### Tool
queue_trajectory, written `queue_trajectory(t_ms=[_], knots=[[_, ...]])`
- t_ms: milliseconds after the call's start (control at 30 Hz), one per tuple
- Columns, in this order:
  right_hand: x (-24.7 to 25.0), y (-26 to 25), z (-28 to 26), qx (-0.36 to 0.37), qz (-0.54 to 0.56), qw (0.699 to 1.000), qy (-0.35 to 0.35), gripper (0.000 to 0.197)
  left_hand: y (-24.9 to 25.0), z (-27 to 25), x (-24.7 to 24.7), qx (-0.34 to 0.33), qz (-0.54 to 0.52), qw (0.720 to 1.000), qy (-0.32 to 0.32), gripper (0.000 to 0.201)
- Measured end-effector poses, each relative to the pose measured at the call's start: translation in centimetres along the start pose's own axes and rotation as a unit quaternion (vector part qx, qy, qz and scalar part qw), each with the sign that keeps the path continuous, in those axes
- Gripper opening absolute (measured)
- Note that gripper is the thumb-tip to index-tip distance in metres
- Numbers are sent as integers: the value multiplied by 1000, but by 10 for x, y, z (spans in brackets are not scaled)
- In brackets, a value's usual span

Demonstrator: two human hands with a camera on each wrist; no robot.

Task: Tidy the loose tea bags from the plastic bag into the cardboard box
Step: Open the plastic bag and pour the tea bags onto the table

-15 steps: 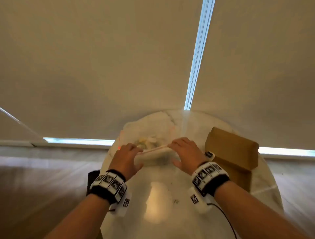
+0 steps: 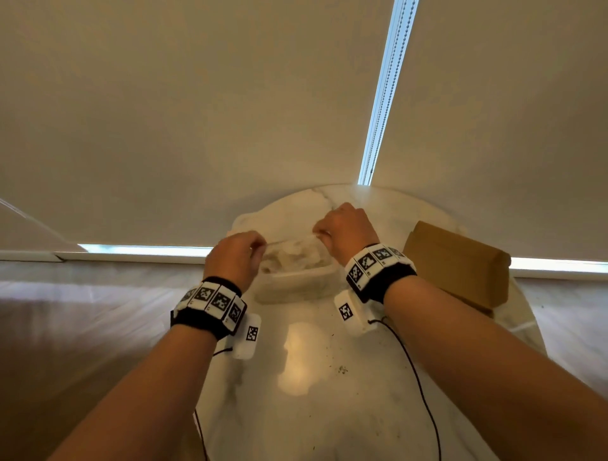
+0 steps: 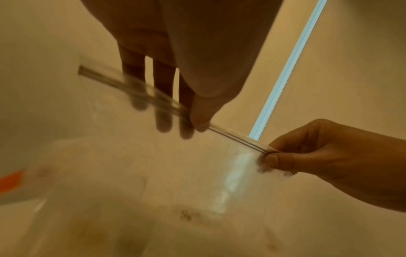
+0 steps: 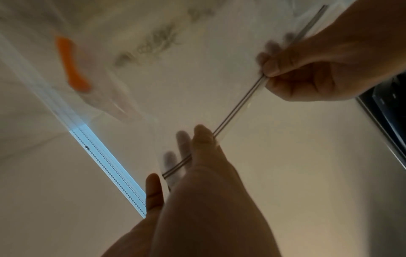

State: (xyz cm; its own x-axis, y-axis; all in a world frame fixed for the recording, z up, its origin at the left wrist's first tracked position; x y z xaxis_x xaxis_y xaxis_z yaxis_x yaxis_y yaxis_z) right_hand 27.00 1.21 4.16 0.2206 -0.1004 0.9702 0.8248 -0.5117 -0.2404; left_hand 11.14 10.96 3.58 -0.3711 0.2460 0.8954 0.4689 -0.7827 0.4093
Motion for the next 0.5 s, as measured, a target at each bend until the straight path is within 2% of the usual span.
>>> queue_trajectory(t_ms=[100, 167, 300, 433, 500], knots=[[35, -2, 7, -5, 61, 996, 61, 21, 8, 17, 34, 15, -4, 998, 57, 9], [68, -7, -2, 15, 126, 983, 135, 17, 21, 21, 63, -1, -16, 994, 109, 10], [131, -5, -39, 48, 237, 936, 256, 11, 64, 14, 124, -123, -59, 970, 202, 8], [178, 2, -94, 88, 281, 899, 324, 9, 119, -16, 162, -233, -70, 945, 218, 7], [190, 9, -122, 86, 302, 892, 325, 10, 139, -34, 169, -266, -80, 936, 215, 6]])
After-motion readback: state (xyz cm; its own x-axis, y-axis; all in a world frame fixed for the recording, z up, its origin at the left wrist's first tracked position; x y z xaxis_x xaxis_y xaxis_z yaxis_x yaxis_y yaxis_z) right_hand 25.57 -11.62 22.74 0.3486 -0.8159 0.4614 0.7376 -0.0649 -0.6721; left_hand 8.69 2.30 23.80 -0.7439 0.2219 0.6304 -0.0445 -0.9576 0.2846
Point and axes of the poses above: each hand's wrist, its own z-axis towards the middle knuckle, its own x-axis out of the back of the hand, y = z × x, the point moved 10 cm from there along z, towards the middle knuckle, and after that the axes turned 11 degrees about -x, right-handed, at the moved point
